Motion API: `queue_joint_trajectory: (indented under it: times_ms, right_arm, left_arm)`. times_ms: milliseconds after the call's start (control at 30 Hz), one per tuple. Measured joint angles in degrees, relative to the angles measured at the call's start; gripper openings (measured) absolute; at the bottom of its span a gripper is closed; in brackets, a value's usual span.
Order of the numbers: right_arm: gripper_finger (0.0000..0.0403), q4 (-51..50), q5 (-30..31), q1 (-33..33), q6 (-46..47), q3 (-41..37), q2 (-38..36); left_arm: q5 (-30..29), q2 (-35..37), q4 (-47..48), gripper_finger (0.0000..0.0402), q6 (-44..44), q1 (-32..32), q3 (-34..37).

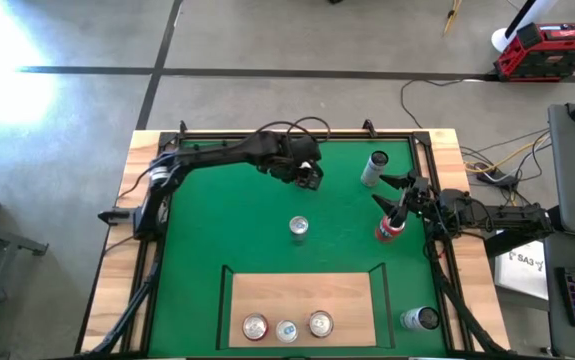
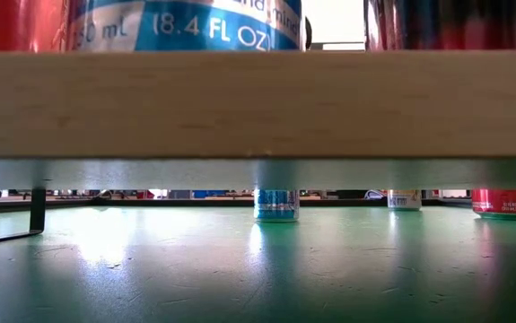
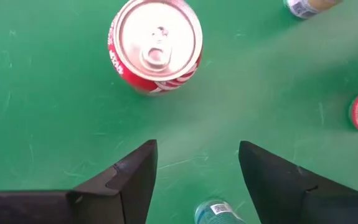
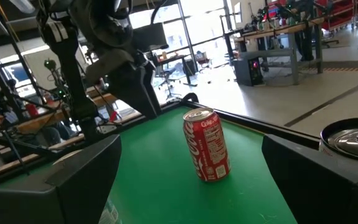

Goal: Place canned beverage on shelf
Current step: Put the blue soda can on the shelf

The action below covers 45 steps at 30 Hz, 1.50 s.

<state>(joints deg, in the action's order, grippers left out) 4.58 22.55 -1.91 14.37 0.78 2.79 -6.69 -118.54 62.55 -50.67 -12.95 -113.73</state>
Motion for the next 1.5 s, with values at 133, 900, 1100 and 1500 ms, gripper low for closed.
queue_joint_trajectory:
  times_ms: [133, 900, 1100, 1500]
  right_arm:
    - [0.0381, 0.0, 0.0, 0.0, 0.0, 0.0, 0.0]
    - [0.0381, 0.0, 0.0, 0.0, 0.0, 0.0, 0.0]
    - [0.0381, 0.0, 0.0, 0.0, 0.0, 0.0, 0.0]
    - [0.0381, 0.0, 0.0, 0.0, 0.0, 0.0, 0.0]
  left_arm:
    - [1.2, -0.2, 1.1, 0.0195, -0.4, 0.8, 0.0]
    - [-0.2, 0.0, 5.3, 0.0117, -22.5, 11.5, 0.0]
    - [-0.4, -0.1, 5.3, 0.0117, -23.3, 12.2, 0.0]
    - [0.6, -0.2, 5.5, 0.0227, -28.0, 12.8, 0.0]
